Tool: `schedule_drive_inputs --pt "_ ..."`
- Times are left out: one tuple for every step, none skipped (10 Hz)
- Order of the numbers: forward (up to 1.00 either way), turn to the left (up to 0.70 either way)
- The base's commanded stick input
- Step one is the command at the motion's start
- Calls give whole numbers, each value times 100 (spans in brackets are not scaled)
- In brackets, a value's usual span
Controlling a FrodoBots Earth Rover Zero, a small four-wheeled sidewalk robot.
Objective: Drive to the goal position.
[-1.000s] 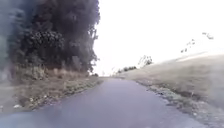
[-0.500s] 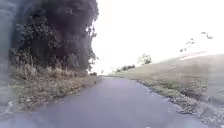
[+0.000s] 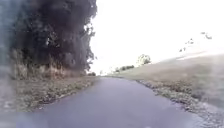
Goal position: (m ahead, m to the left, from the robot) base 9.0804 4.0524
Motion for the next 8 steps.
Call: schedule_drive_inputs --pt "100 0" --pt "100 0" --pt "100 15" --pt "100 40" --pt "100 15" --pt "100 0" --pt "100 0" --pt "100 0"
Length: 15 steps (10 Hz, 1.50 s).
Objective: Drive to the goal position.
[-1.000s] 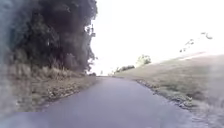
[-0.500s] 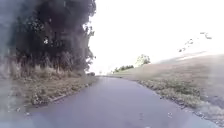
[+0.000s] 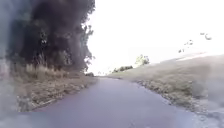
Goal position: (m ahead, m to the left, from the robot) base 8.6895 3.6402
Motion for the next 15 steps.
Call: schedule_drive_inputs --pt "100 0" --pt "100 0" --pt "100 0" --pt "100 0" --pt "100 0" --pt "100 0" --pt "100 0" --pt "100 0" --pt "100 0" --pt "100 0" --pt "100 0" --pt "100 37" --pt "100 15" --pt "100 0" --pt "100 0"
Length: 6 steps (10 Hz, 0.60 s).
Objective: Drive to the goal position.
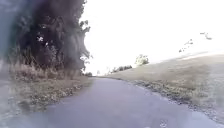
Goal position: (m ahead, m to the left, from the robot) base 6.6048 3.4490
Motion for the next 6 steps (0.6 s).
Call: schedule_drive_inputs --pt "100 0" --pt "100 0" --pt "100 0" --pt "100 0" --pt "100 3" --pt "100 28"
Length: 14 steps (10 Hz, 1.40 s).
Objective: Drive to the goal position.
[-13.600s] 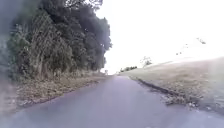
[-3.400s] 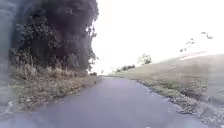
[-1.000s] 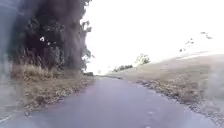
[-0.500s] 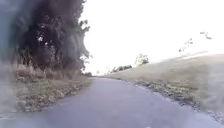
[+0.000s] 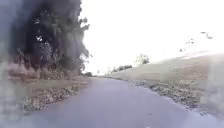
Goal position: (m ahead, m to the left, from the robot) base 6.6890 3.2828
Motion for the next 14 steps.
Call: schedule_drive_inputs --pt "100 40" --pt "100 40" --pt "100 0" --pt "100 0" --pt "100 0" --pt "100 0" --pt "100 0" --pt "100 0" --pt "100 0" --pt "100 0" --pt "100 19" --pt "100 34" --pt "100 8" --pt "100 0"
